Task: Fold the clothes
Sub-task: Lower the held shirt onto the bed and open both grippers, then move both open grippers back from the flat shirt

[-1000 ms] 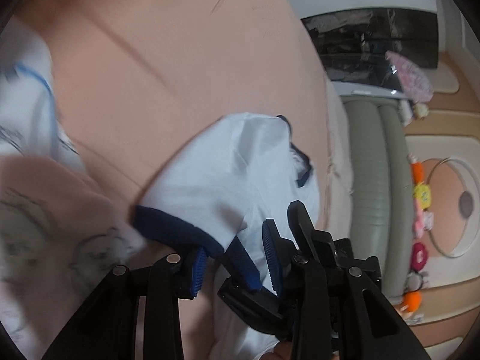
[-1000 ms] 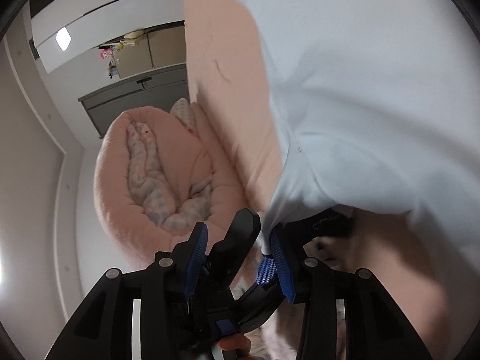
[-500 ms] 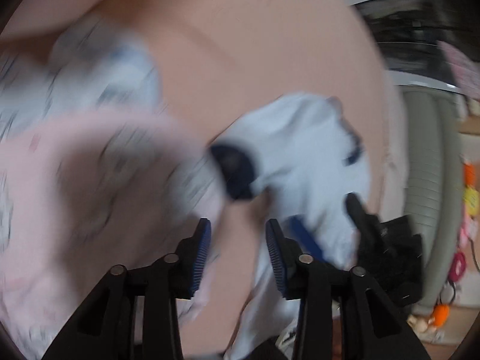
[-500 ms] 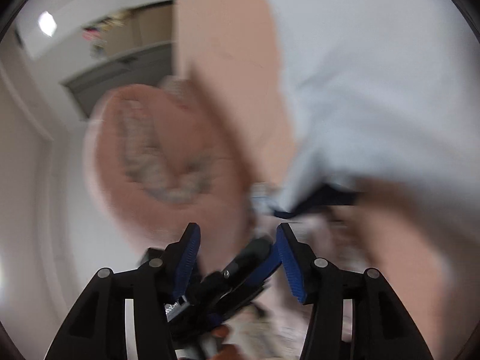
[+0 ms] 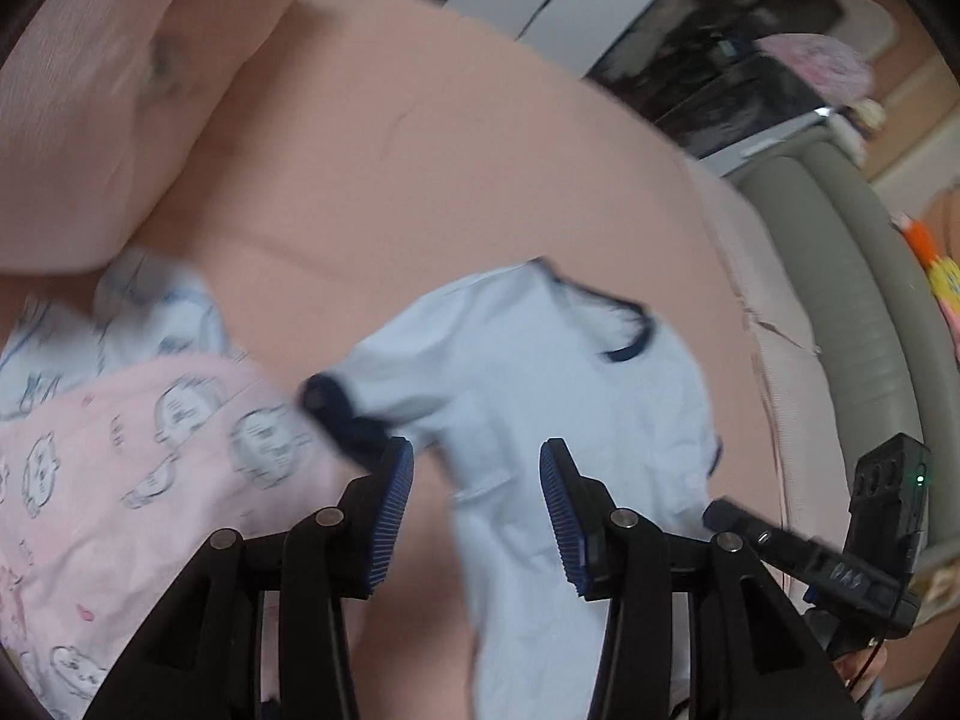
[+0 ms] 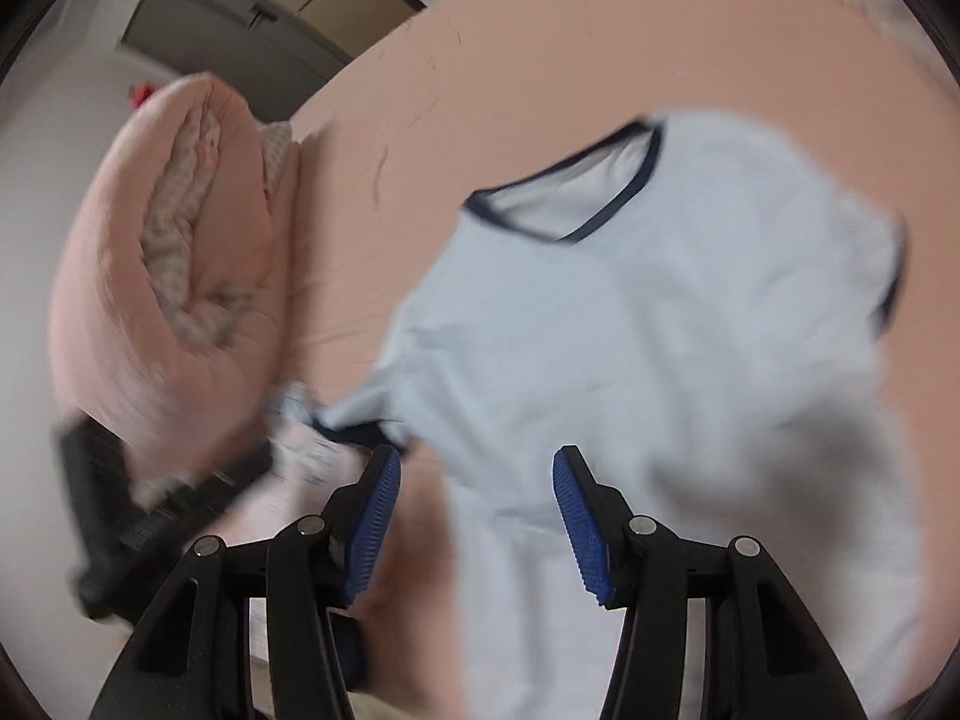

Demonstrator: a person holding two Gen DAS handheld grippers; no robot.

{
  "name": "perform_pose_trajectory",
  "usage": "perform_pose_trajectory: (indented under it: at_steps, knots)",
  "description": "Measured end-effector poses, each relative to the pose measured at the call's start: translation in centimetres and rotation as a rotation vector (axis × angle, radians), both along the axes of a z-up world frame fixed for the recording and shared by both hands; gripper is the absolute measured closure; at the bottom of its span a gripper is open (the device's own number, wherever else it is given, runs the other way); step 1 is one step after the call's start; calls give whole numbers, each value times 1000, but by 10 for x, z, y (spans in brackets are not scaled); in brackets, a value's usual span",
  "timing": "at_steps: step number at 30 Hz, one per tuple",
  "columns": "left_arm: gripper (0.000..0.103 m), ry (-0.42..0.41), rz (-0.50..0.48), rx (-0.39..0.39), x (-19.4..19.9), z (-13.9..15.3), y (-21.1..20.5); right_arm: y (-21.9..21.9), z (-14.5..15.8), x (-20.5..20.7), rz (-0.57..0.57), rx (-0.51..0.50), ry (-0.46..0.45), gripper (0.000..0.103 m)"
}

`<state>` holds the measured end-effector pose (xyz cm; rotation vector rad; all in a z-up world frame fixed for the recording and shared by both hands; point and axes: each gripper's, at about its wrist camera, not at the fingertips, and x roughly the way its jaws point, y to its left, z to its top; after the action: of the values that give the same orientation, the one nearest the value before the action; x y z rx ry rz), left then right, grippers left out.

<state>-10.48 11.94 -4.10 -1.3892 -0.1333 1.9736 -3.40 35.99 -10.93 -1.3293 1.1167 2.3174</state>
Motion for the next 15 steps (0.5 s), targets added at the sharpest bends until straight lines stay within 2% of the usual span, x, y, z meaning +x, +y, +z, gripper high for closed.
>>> perform_pose_trajectory:
  at_steps: [2,5,8,12,15]
  knots:
    - [60,35,-6,29,11,8,11,7,4,15,26,39,-15,50]
    - [46,81,5,37,23,13,27,14,12,39,45,105,-22,50]
    - [33,130,17,27,46,21,36,23,20,62,41,121,-9,50]
    - [26,191,46,-21,76,27,47,37,31,100,14,136,2,50]
    - [26,184,55,-35,96,32,54,47,40,129,-12,172,2,50]
